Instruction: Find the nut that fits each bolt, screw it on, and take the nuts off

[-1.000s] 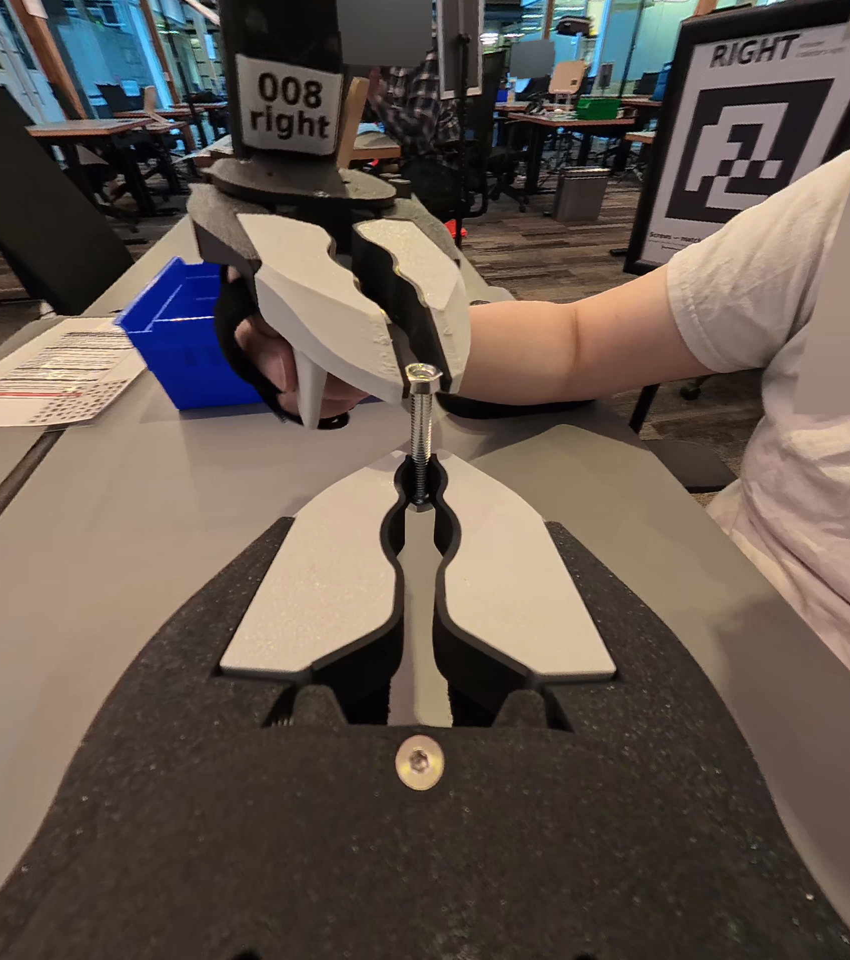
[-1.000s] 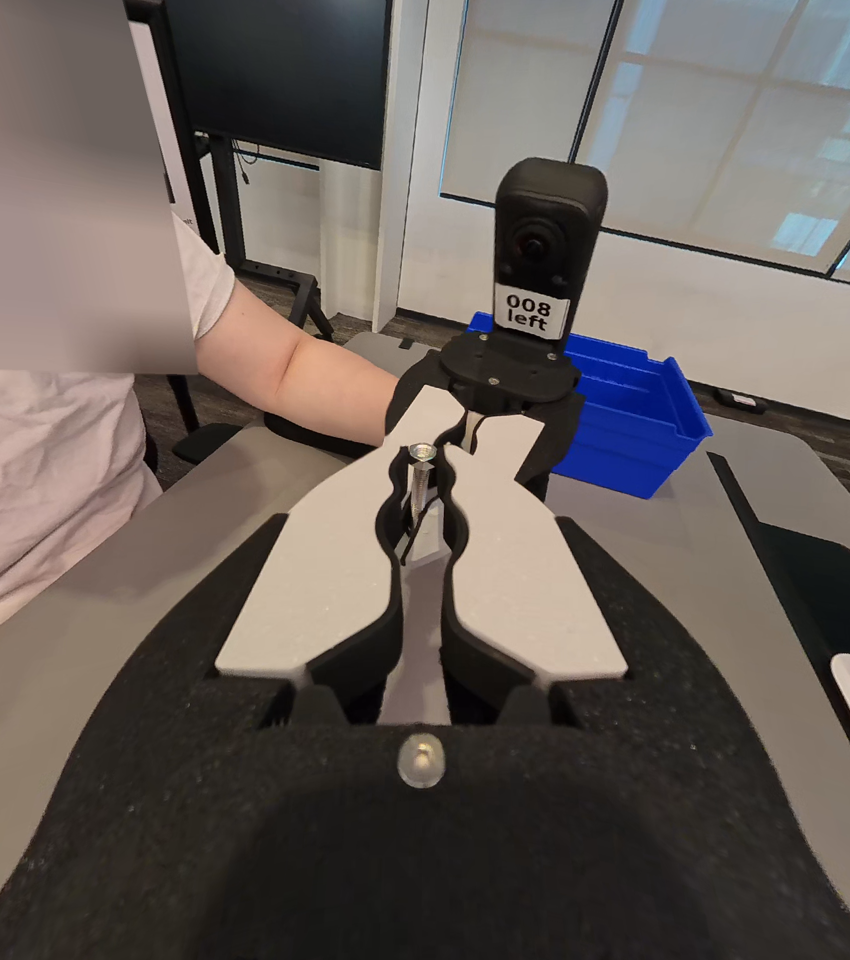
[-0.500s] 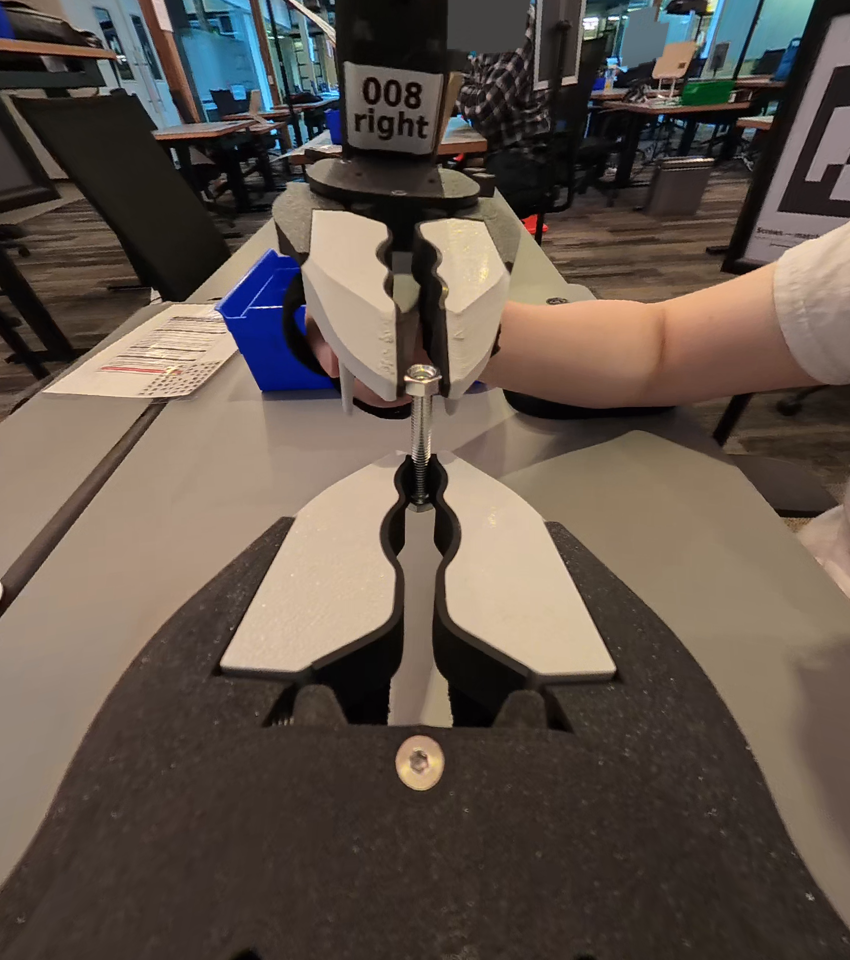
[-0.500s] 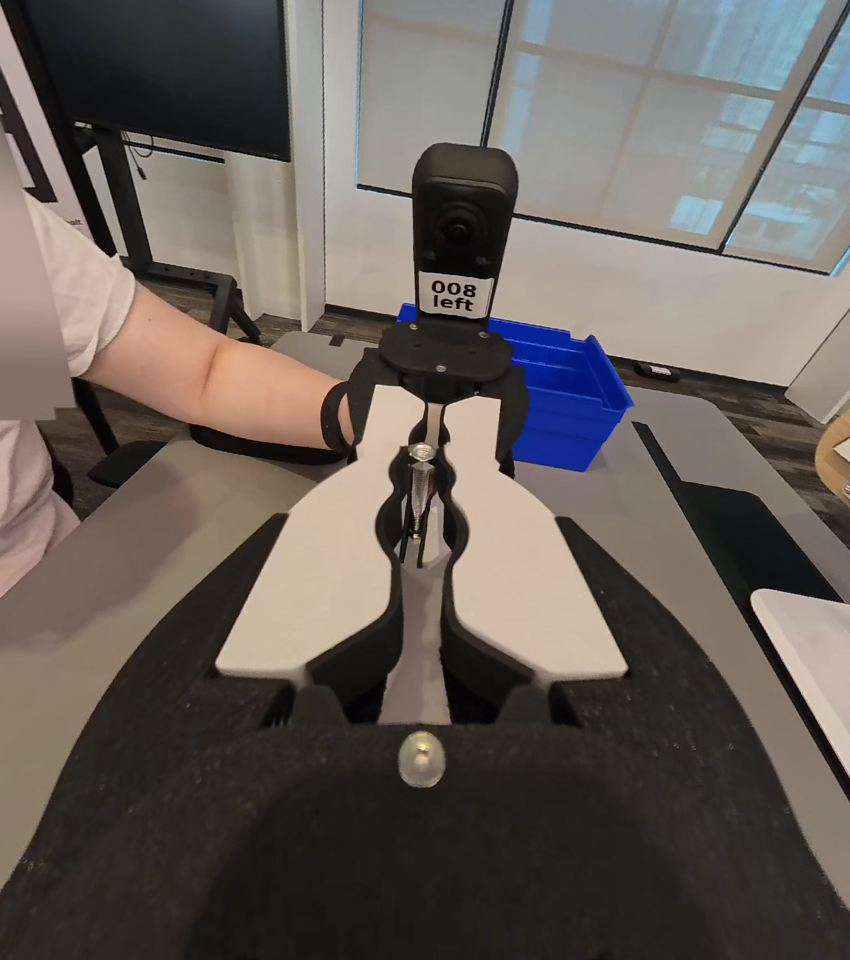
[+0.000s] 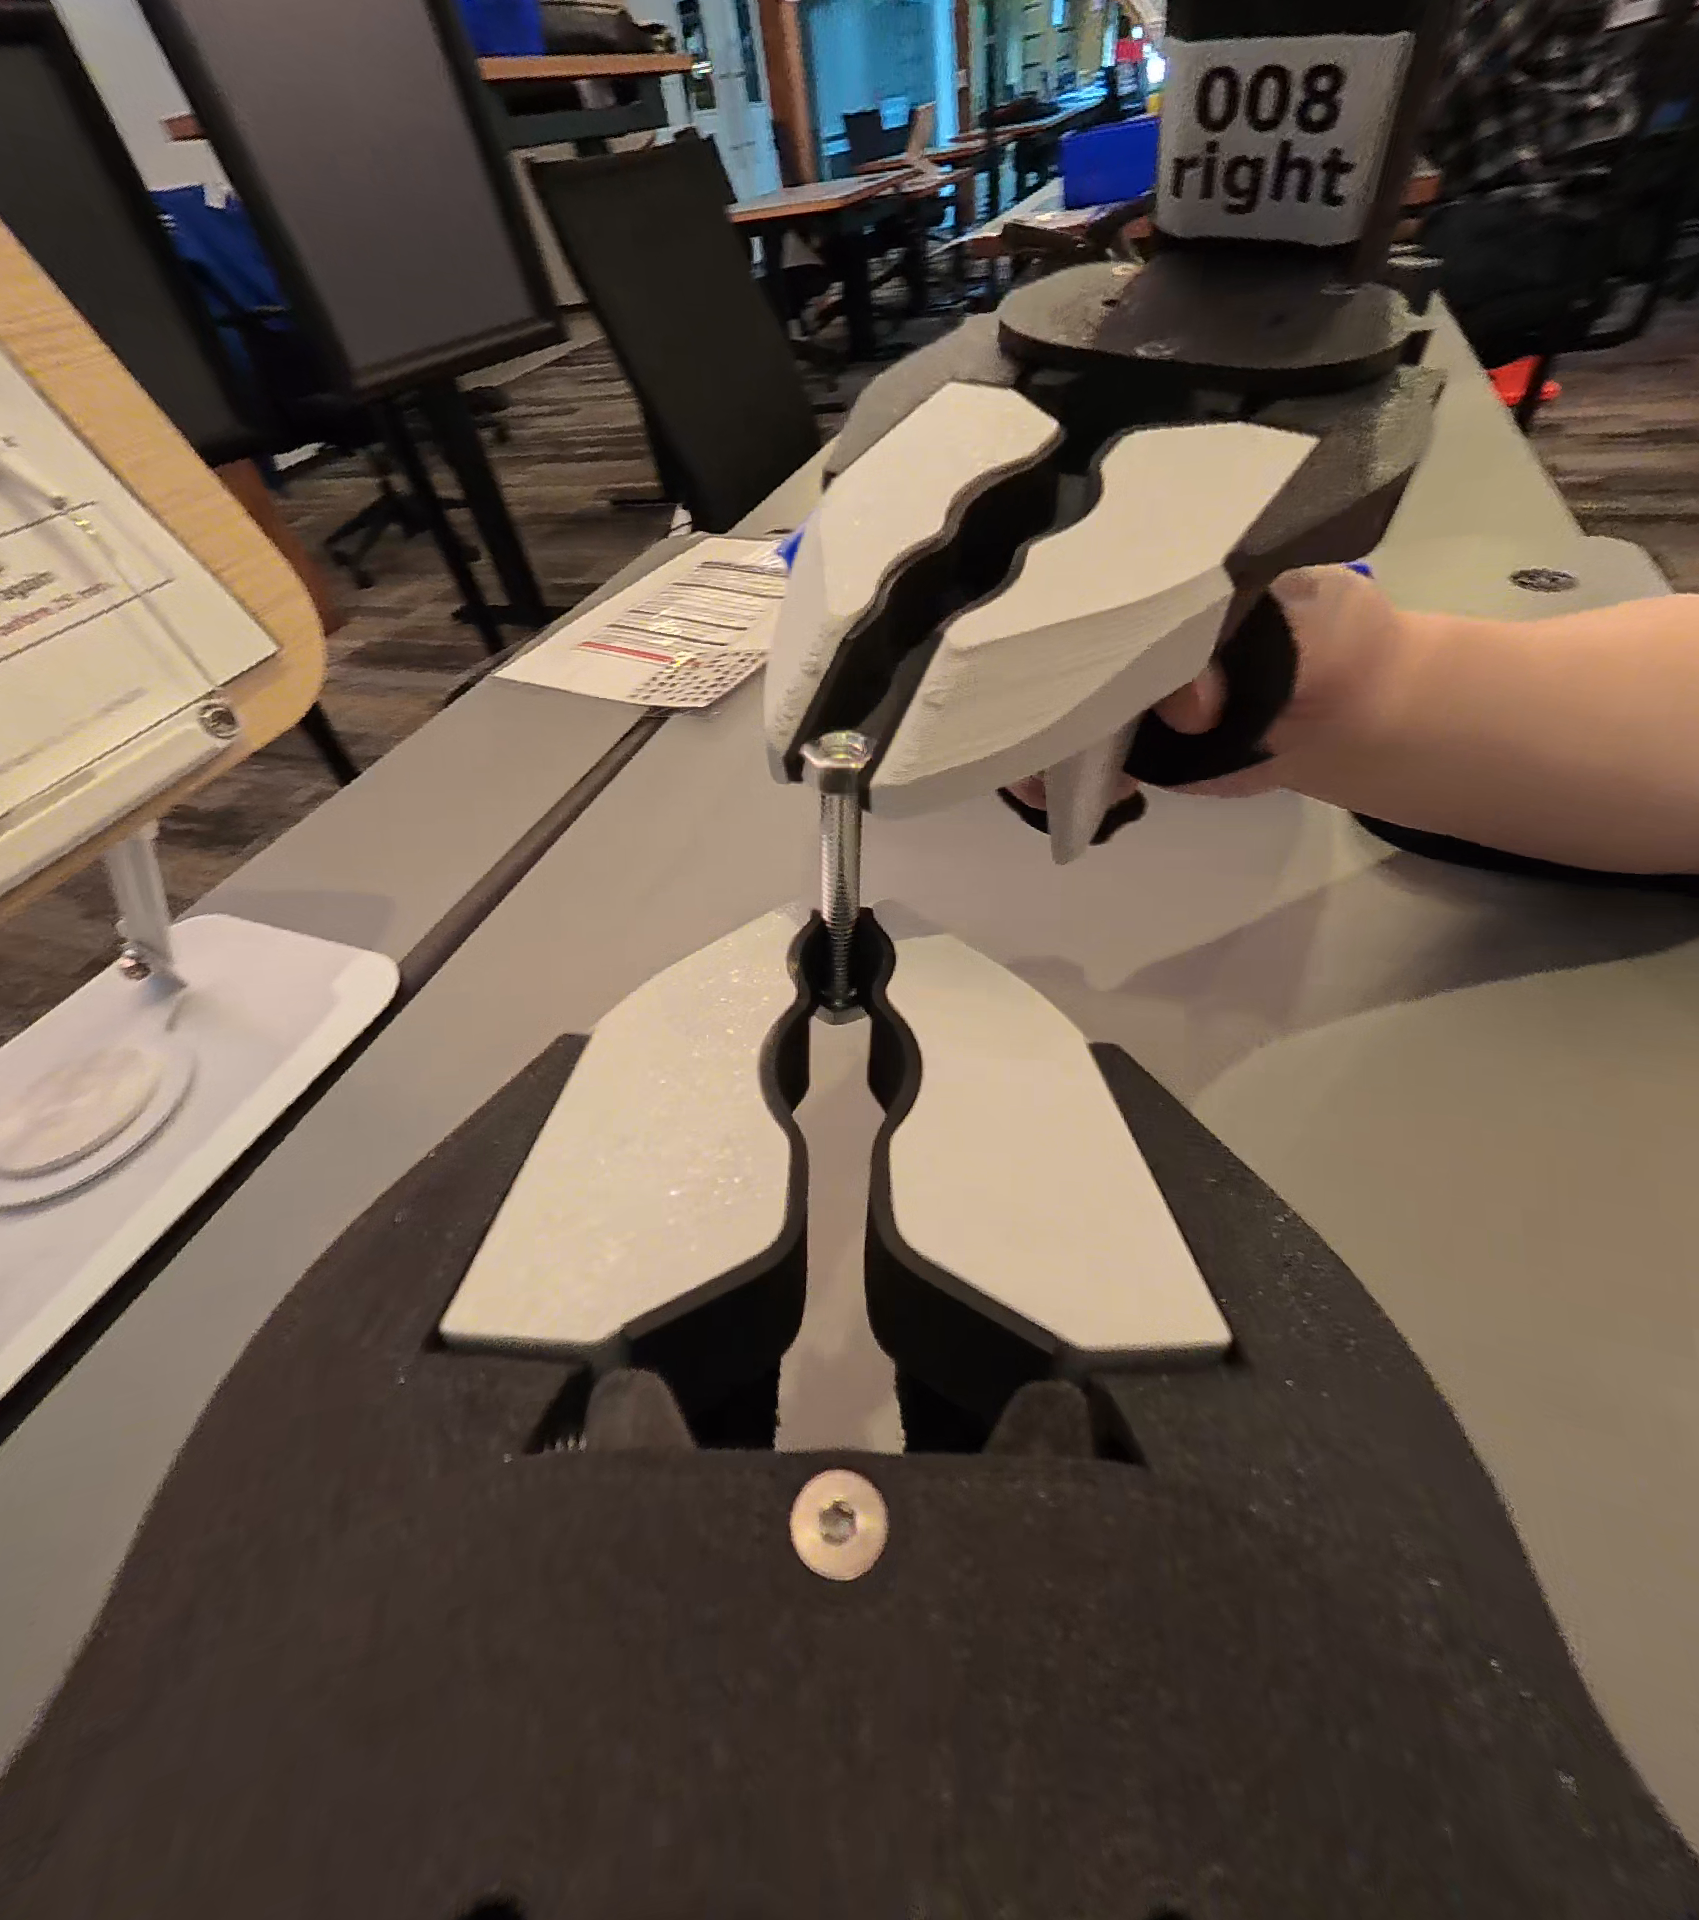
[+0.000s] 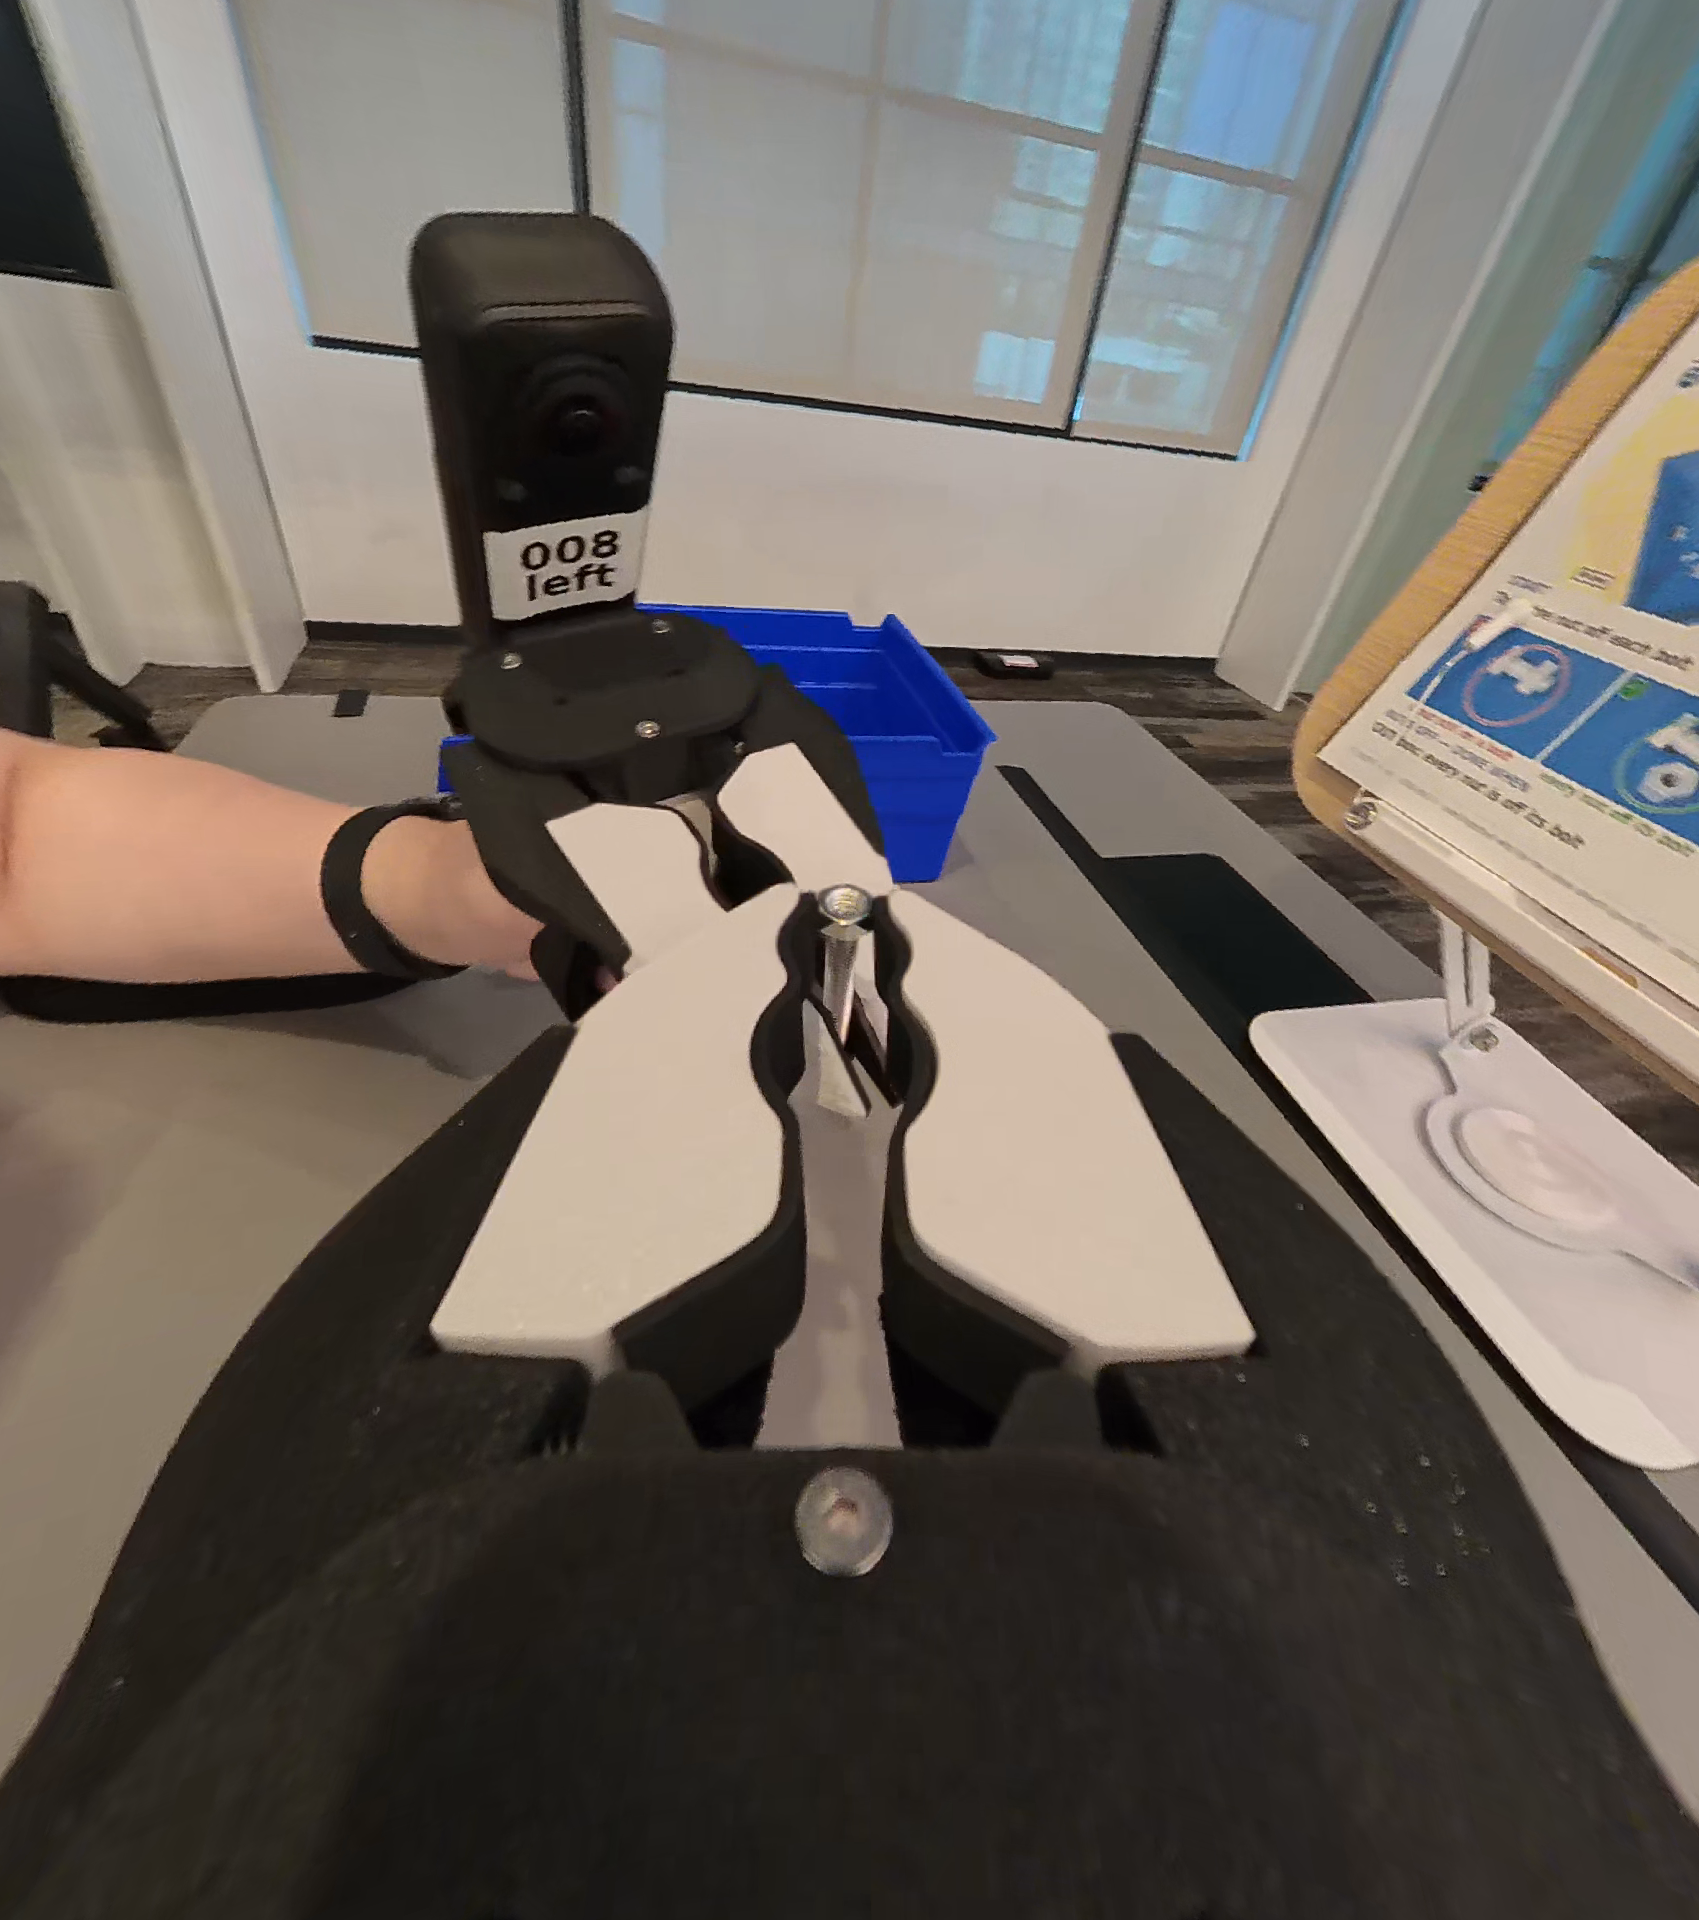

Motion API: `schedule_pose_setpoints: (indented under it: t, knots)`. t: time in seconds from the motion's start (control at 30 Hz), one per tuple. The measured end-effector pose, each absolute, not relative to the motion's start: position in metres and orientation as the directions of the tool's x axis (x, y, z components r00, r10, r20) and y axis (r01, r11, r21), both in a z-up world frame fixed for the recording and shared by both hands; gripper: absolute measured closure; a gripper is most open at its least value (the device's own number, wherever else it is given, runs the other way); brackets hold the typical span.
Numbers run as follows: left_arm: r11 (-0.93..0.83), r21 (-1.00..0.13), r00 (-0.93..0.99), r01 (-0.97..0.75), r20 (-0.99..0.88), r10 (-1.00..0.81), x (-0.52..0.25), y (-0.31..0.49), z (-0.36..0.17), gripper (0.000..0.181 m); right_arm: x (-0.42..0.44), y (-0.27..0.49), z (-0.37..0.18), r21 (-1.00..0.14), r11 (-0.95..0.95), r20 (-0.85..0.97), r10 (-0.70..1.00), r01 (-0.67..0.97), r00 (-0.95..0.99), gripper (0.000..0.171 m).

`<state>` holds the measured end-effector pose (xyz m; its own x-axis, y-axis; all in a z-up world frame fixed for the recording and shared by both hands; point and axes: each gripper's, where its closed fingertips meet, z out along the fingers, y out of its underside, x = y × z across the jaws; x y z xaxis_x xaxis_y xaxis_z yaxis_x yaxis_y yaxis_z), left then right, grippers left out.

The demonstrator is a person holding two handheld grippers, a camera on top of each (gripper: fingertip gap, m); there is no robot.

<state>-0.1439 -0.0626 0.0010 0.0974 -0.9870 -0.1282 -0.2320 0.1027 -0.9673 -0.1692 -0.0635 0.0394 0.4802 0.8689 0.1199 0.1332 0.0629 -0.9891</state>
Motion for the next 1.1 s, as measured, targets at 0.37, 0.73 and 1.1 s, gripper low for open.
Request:
schedule_pose_setpoints:
  t: [0.37,0.73,1.1]
  knots:
    - [0.086,-0.962,0.152,-0.259,-0.128,-0.980,-0.145,-0.055,-0.002,0.177,-0.168,-0.056,0.037,-0.992,0.014,0.078,0.842,0.122,0.534,0.161]
    - [-0.050,-0.991,-0.029,-0.121,0.054,-0.998,-0.149,-0.071,0.015,0.177,-0.159,-0.070,0.050,-0.992,0.091,0.119,0.908,0.087,0.402,0.141]
    - [-0.006,-0.991,-0.156,-0.131,0.027,-0.987,-0.145,-0.095,0.015,0.177,-0.177,-0.090,0.054,-0.995,0.097,0.100,0.953,0.024,0.287,0.135]
